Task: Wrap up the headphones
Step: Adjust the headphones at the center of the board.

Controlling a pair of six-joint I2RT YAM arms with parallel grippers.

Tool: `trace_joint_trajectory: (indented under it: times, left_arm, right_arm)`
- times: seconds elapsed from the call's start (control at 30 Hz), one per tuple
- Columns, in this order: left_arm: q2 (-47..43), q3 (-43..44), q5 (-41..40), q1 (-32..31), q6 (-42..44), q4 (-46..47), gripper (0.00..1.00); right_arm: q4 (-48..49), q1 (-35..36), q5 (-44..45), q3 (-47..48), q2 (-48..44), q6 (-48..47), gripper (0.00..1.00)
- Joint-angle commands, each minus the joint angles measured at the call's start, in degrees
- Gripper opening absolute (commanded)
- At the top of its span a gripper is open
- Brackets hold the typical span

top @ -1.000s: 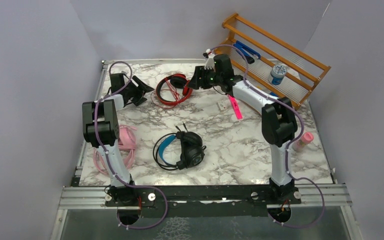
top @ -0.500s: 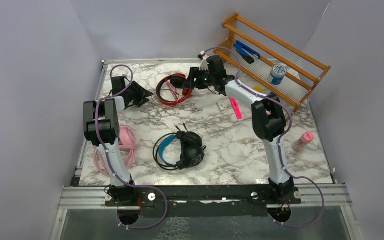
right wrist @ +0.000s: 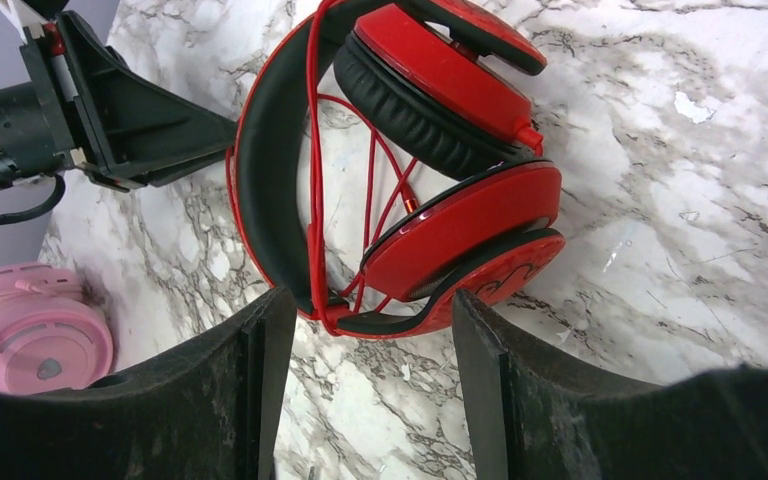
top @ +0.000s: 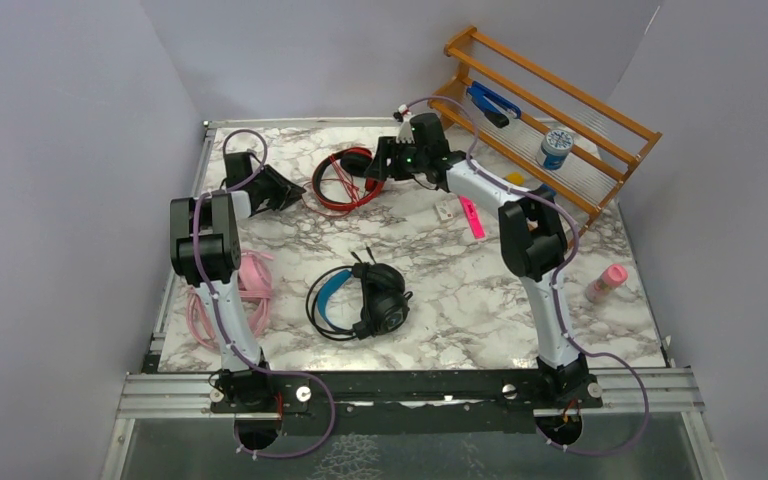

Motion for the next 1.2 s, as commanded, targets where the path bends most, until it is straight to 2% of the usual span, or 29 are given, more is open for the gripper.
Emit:
trace_joint_trajectory:
  times: [0.0, 0.23, 0.3, 0.33, 0.37, 0.6, 0.8, 1.17]
  left_arm:
    - [1.78, 1.75, 2.67, 0.37, -0.14, 1.42, 0.25]
    - [-0.78, 1.23, 4.33, 0.42, -1.15, 1.94, 0.0]
    - [-2.27, 0.41, 4.12, 0.41, -1.58, 2.24, 0.0]
    - [-2.93, 0.0, 4.26, 0.41, -1.95, 2.5, 0.0]
    - [-3.44, -0.37, 4.38, 0.38, -2.3, 2.66, 0.0]
    - [-5.83, -1.82, 5.08, 0.34, -3.37, 3.24, 0.0]
    - [-6.02, -1.12, 6.11, 0.15, -4.14, 3.25, 0.0]
    - [-3.9, 4.42, 7.29, -3.07, -6.66, 3.69, 0.0]
  right_arm:
    - [-0.93, 0.66, 1.56, 2.22, 1.95, -0.95, 0.64]
    - [-2.72, 1.2, 4.33, 2.77, 2.25, -2.63, 0.69]
    - [-3.23, 1.4, 5.27, 2.93, 2.14, -3.21, 0.86]
    - [-3.45, 1.51, 5.78, 2.96, 1.93, -3.49, 0.92]
    - [-3.59, 1.54, 6.27, 2.96, 1.86, -3.72, 0.93]
    - [-5.51, 1.64, 11.09, 3.9, 1.52, -3.81, 0.87]
    - [-6.78, 1.64, 11.65, 6.34, 4.55, -3.29, 0.88]
    - [-7.16, 2.84, 12.85, 7.99, 8.11, -3.5, 0.83]
